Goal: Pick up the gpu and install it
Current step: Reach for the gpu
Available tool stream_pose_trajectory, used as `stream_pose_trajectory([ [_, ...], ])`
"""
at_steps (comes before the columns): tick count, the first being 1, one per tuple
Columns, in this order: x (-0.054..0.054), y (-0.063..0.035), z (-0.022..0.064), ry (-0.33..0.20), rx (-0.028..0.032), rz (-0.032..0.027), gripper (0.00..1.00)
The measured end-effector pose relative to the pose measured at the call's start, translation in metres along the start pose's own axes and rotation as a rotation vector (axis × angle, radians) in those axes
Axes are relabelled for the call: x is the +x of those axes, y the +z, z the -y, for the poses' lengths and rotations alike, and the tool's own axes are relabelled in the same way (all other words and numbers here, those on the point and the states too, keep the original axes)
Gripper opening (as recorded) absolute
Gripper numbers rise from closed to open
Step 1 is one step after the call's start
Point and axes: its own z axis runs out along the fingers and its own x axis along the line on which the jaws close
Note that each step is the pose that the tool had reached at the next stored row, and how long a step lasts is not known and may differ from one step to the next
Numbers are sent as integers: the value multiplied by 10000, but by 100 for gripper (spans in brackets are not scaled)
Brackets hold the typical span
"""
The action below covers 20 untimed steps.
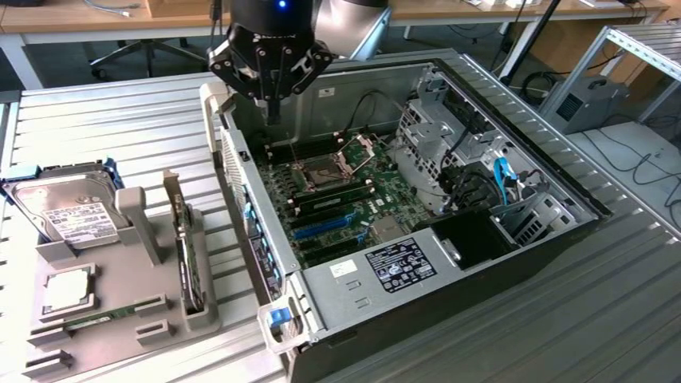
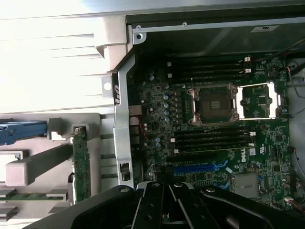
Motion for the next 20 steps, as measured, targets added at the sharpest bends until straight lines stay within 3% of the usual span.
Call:
stream_pose_trajectory([
  [20,75,-2,6,0,0,0,11],
])
